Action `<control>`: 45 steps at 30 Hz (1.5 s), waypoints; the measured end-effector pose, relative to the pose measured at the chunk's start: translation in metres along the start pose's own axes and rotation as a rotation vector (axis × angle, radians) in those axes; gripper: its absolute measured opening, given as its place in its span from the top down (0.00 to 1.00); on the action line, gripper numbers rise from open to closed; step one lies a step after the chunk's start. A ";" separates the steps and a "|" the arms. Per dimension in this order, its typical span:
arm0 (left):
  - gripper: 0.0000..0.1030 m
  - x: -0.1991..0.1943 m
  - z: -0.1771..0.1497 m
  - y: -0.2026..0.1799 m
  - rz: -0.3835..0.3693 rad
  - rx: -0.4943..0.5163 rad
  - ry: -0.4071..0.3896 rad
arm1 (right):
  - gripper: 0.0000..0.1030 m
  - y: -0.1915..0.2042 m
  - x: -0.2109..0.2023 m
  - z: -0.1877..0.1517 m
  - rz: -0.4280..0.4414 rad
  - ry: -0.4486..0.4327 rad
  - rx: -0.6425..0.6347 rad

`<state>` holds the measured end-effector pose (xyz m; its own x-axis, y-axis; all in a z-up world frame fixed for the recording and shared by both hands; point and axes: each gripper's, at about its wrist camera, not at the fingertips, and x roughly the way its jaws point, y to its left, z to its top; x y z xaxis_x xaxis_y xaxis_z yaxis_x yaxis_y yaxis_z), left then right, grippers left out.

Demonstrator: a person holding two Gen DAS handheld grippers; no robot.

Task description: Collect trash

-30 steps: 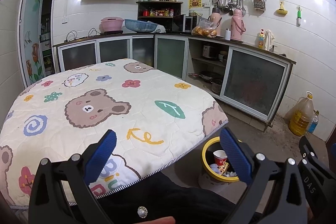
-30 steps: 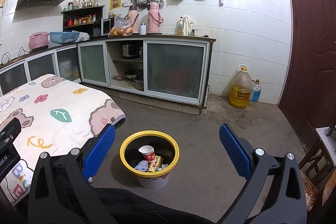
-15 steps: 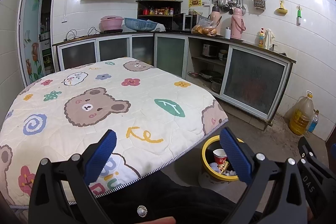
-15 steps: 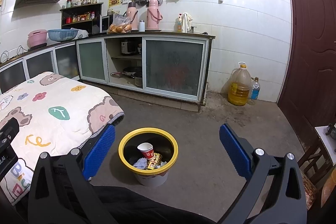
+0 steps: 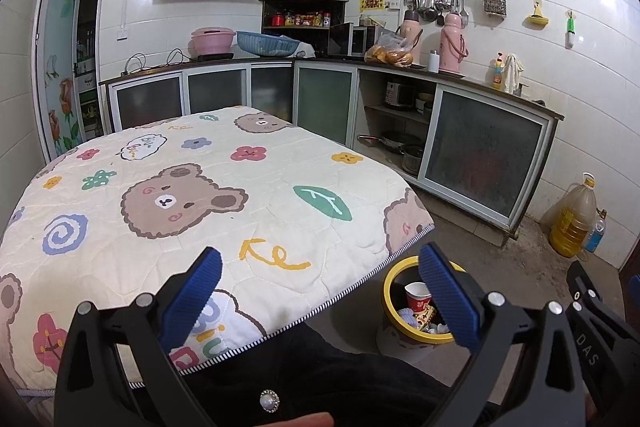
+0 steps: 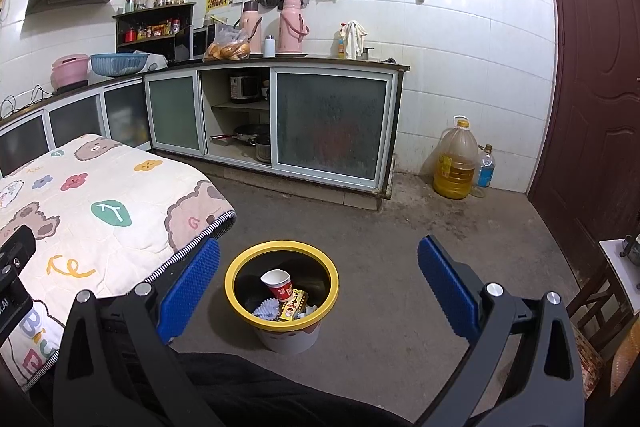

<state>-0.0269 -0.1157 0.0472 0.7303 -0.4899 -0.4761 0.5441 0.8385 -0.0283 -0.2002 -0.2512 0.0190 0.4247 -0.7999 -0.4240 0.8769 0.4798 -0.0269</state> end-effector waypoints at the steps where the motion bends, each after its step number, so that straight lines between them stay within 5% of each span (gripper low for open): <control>1: 0.08 0.000 0.000 0.000 0.000 0.000 0.001 | 0.08 0.000 0.000 0.000 -0.001 0.001 0.000; 45: 0.08 0.004 -0.003 -0.006 -0.030 0.018 0.033 | 0.08 0.001 0.005 -0.001 -0.007 0.031 0.012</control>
<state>-0.0287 -0.1222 0.0424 0.6996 -0.5063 -0.5042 0.5730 0.8191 -0.0274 -0.1977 -0.2547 0.0154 0.4112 -0.7918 -0.4517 0.8827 0.4695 -0.0194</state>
